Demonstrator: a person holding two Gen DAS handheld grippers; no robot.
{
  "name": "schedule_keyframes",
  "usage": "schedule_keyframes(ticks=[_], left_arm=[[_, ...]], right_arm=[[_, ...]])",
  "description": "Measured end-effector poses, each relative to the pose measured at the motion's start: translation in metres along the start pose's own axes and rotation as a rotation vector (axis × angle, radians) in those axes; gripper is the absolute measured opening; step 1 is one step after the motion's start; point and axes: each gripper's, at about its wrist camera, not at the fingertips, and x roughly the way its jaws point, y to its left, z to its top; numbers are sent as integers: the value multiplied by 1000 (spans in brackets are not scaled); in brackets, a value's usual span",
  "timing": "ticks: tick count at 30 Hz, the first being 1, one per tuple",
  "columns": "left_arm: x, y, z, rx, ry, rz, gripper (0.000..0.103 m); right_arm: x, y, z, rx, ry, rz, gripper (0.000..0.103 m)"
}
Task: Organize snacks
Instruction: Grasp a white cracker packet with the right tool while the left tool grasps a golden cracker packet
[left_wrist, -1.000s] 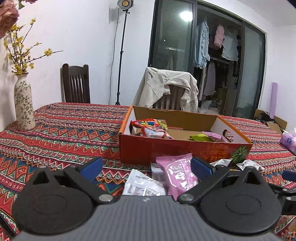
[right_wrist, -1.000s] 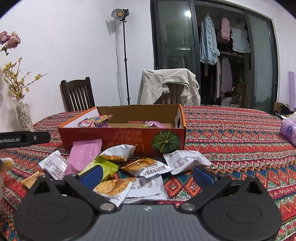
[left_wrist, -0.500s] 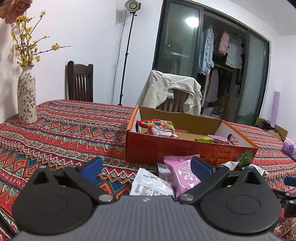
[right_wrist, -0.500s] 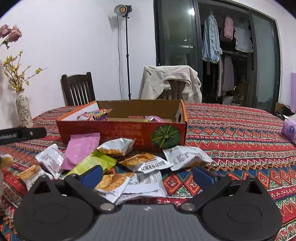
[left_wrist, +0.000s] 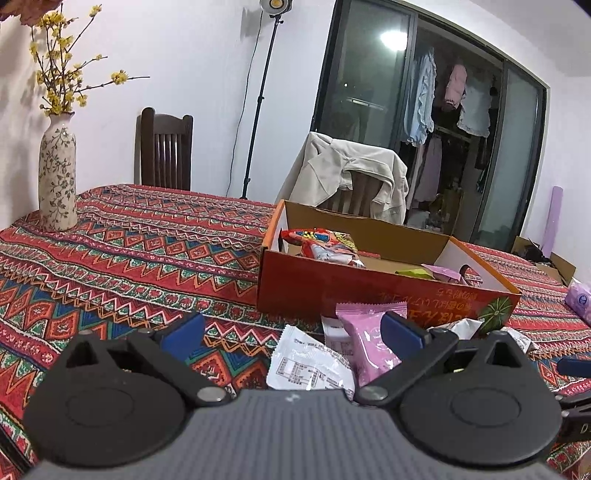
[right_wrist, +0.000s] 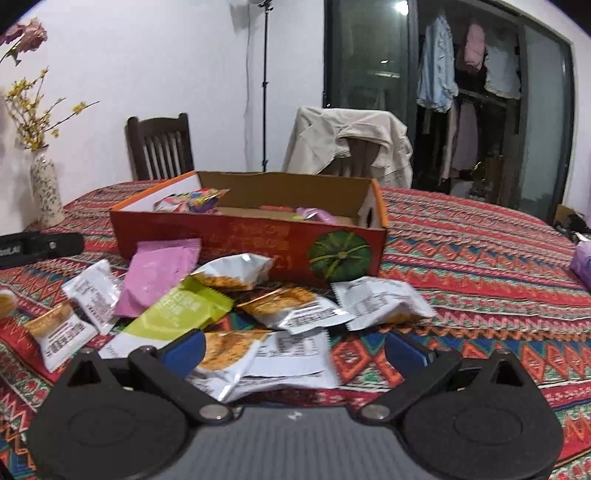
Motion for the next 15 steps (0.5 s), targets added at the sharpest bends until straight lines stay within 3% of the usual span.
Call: schedule_keyframes(ticks=[4, 9, 14, 15], left_arm=[[-1, 0, -1, -2, -1, -3, 103], [-2, -1, -2, 0, 1, -9, 103], [-2, 0, -3, -3, 11, -14, 103], [-1, 0, -4, -4, 15, -15, 103]], right_arm=[[5, 11, -3, -7, 21, 28, 102], [11, 33, -5, -65, 43, 33, 84], [17, 51, -5, -119, 49, 36, 82], [19, 55, -7, -133, 56, 38, 78]])
